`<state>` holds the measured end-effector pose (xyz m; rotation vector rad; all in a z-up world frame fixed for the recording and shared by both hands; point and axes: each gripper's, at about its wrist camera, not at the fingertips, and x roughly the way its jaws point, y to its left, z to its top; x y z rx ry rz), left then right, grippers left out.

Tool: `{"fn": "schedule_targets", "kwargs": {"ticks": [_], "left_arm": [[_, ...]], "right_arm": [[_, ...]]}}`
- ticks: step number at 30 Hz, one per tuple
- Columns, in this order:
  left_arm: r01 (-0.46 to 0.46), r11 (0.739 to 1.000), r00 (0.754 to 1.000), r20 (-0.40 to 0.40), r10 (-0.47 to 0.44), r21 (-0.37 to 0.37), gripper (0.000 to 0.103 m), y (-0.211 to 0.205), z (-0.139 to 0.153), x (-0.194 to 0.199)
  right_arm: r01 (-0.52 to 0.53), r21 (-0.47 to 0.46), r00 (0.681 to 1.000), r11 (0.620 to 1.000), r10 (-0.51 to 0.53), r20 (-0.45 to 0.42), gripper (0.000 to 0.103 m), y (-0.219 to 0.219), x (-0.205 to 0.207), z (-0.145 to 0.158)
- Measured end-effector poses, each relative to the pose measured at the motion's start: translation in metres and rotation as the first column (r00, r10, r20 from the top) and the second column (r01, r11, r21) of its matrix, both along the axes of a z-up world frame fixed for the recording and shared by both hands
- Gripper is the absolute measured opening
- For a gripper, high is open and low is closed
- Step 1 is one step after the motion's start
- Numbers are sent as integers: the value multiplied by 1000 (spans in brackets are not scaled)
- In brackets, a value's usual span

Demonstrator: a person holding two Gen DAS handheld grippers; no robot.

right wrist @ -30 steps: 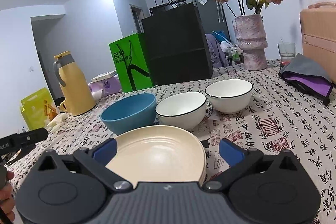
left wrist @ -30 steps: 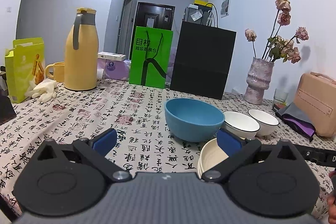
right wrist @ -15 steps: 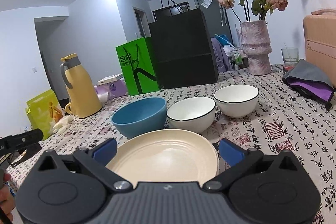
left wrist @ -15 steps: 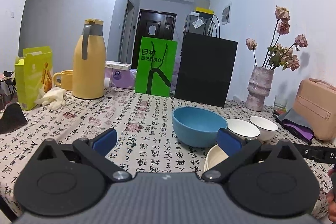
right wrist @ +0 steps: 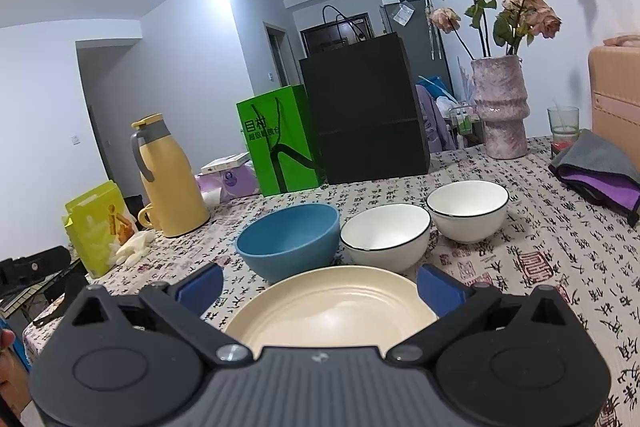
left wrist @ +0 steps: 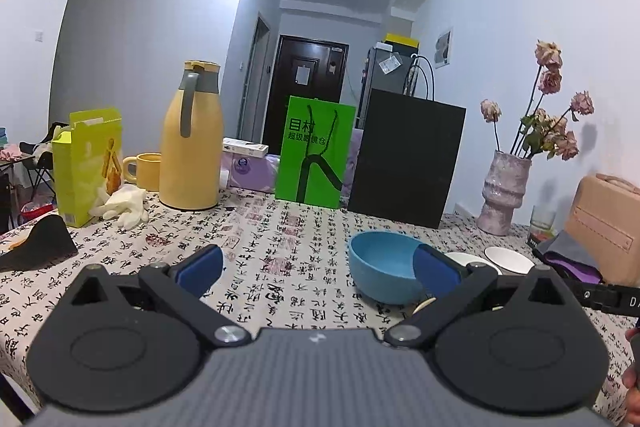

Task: Organize plates and bowls
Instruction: 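Move both open grippers toward the rim of the blue bowl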

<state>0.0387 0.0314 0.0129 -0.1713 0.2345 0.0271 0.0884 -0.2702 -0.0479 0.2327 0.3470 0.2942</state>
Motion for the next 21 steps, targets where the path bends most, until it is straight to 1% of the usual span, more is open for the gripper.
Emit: {"fn": "schedule_targets", "kwargs": {"ticks": [6,13,15,19,21], "left_arm": [[-2,1000,1000,5,2,-11,103,7,4,15],[-18,1000,1000,0,18,-21,103,15,7,42],[-27,999,1000,-8,26,-30,103,18,8,52],[-31,997,999,-30,29,-77,103,25,11,72],[-44,995,999,-27,42,-84,103,26,14,80]], "right_arm": [[10,-2,1000,1000,-10,-2,103,1,17,6],[14,-14,1000,1000,-14,-5,103,6,48,13],[12,-22,1000,1000,-12,-6,103,7,58,16],[7,-40,1000,999,-7,-5,103,11,76,21],[2,-50,1000,999,-2,-2,103,13,85,24]]}}
